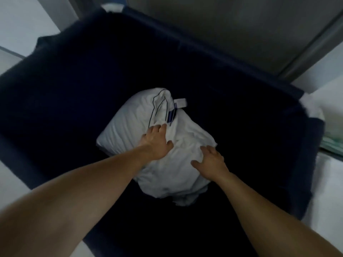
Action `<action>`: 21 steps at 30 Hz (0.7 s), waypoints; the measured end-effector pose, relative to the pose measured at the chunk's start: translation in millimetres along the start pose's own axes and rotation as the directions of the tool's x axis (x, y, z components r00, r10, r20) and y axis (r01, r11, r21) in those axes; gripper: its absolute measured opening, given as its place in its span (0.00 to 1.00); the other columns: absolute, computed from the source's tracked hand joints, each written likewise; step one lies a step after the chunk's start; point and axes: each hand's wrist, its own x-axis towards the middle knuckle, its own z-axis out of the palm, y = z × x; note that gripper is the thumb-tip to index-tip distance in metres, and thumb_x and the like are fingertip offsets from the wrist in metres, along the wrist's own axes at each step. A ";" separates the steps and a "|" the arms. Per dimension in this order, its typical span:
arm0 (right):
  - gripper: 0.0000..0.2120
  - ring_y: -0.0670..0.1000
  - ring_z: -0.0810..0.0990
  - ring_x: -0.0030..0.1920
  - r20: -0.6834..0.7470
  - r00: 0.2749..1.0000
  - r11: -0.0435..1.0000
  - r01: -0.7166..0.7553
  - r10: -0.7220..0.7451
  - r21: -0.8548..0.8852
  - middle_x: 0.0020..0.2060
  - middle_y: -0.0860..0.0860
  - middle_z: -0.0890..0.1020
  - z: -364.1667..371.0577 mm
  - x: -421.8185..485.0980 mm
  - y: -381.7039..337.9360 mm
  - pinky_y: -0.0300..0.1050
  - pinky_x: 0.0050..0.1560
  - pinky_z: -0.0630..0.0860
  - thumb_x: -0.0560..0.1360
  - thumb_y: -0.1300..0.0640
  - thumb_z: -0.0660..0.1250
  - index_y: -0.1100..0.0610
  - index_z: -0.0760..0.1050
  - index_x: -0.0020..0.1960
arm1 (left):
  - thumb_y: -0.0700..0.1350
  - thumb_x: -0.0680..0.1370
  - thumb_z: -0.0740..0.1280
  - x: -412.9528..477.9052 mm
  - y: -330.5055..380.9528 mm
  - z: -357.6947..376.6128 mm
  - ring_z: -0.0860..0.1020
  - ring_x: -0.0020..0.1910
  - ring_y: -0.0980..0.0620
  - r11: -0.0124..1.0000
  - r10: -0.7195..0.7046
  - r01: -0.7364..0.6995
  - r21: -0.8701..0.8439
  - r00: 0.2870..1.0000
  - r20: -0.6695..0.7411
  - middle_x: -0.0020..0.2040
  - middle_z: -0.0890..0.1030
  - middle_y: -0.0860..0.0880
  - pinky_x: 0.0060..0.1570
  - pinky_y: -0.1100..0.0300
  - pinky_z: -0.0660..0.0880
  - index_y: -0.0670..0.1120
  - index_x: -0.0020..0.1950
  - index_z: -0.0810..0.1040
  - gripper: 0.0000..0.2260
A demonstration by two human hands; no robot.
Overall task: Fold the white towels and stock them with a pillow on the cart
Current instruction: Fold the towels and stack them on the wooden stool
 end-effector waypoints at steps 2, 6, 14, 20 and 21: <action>0.39 0.57 0.53 0.78 0.028 0.998 0.998 -0.055 0.054 0.011 0.80 0.54 0.52 23.8 38.5 11.4 0.51 0.76 0.54 0.78 0.38 0.62 0.53 0.49 0.81 | 0.58 0.81 0.58 29.0 -11.7 26.5 0.55 0.77 0.43 1.000 0.007 -0.005 -0.024 0.999 0.046 0.79 0.55 0.43 0.74 0.45 0.58 0.45 0.81 0.47 0.34; 0.40 0.59 0.58 0.76 0.066 0.987 0.982 -0.153 0.147 0.112 0.78 0.57 0.57 79.7 101.1 35.0 0.51 0.74 0.59 0.78 0.40 0.64 0.56 0.50 0.80 | 0.57 0.81 0.58 70.7 -36.4 92.5 0.55 0.77 0.43 0.997 -0.019 0.028 -0.074 0.993 0.119 0.79 0.55 0.43 0.74 0.46 0.57 0.45 0.81 0.48 0.34; 0.48 0.64 0.69 0.70 0.188 0.781 0.562 -0.572 0.595 0.597 0.74 0.63 0.65 186.4 171.9 78.7 0.55 0.68 0.70 0.72 0.47 0.75 0.66 0.52 0.78 | 0.57 0.81 0.59 98.7 -75.4 205.0 0.57 0.76 0.43 0.988 -0.098 0.127 -0.091 0.959 0.267 0.78 0.58 0.43 0.74 0.46 0.59 0.44 0.80 0.50 0.34; 0.39 0.63 0.77 0.63 0.232 0.734 0.397 -0.572 0.638 0.718 0.66 0.63 0.76 211.8 178.6 73.9 0.56 0.64 0.75 0.68 0.48 0.75 0.69 0.68 0.70 | 0.57 0.80 0.63 98.6 -77.3 220.0 0.59 0.75 0.42 0.982 -0.070 0.116 -0.146 0.956 0.286 0.78 0.58 0.42 0.73 0.45 0.60 0.44 0.80 0.50 0.36; 0.34 0.63 0.78 0.61 0.210 0.756 0.438 -0.556 0.620 0.707 0.64 0.63 0.78 205.7 176.4 67.5 0.54 0.63 0.76 0.68 0.50 0.72 0.68 0.71 0.68 | 0.58 0.78 0.64 97.8 -76.3 217.8 0.60 0.75 0.42 0.980 -0.059 0.110 -0.165 0.955 0.291 0.78 0.58 0.42 0.73 0.46 0.60 0.44 0.80 0.50 0.38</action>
